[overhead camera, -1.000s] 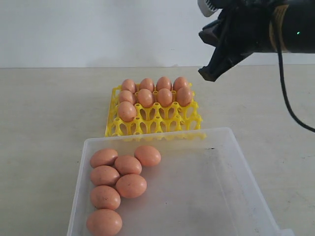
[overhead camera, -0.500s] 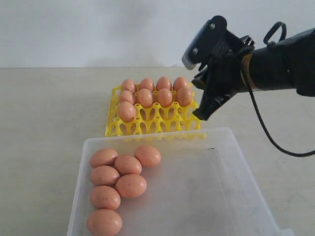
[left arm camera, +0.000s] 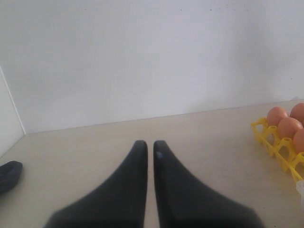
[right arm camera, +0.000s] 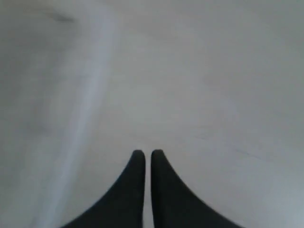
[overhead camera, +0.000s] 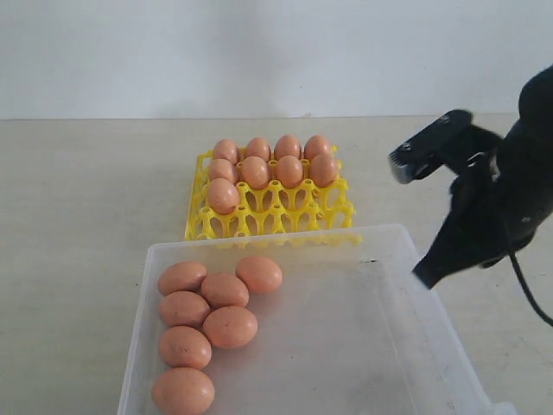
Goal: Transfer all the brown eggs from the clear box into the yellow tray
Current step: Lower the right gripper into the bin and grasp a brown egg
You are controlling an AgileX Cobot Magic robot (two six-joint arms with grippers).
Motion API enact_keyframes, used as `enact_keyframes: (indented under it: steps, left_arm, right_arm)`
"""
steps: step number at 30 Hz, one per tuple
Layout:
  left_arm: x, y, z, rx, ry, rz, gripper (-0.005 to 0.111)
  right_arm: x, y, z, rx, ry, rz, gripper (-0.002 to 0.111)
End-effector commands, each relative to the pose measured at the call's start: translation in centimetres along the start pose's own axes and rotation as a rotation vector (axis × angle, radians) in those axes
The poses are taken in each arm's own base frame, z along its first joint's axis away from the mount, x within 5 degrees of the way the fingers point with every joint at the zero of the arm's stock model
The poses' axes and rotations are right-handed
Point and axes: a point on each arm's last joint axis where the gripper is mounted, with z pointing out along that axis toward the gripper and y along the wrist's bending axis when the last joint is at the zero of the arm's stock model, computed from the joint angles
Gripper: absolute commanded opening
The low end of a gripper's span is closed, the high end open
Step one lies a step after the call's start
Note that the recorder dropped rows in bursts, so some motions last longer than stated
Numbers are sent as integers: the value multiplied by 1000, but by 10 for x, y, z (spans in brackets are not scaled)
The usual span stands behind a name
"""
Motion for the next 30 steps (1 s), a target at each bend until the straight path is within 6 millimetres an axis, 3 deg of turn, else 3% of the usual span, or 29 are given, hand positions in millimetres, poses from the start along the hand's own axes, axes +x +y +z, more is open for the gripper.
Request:
enact_keyframes:
  steps: [1,5,8,14,19,21,26,30]
  left_arm:
    - [1,0,0,6,-3,0,4]
    - [1,0,0,6,-3,0,4]
    - [1,0,0,6,-3,0,4]
    - [1,0,0,6,-3,0,4]
    - [1,0,0,6,-3,0,4]
    - [1,0,0,6,-3,0,4]
    - [1,0,0,6,-3,0,4]
    - [1,0,0,6,-3,0,4]
  right_arm:
    - [-11,43,-17,-489,-159,-70,0]
    - [-15,52,-9,-667,39,-94,0]
    - [-30,61,-3,-781,132,-198,0]
    - [-67,101,-12,-796,-22,-606,0]
    - [-82,130,-16,-630,-187,-884,3]
    - [-86,140,-10,-555,-212,-942,12]
    - [-92,165,5,-468,-258,-1029,46]
    - [-104,181,17,-348,-367,-1069,57]
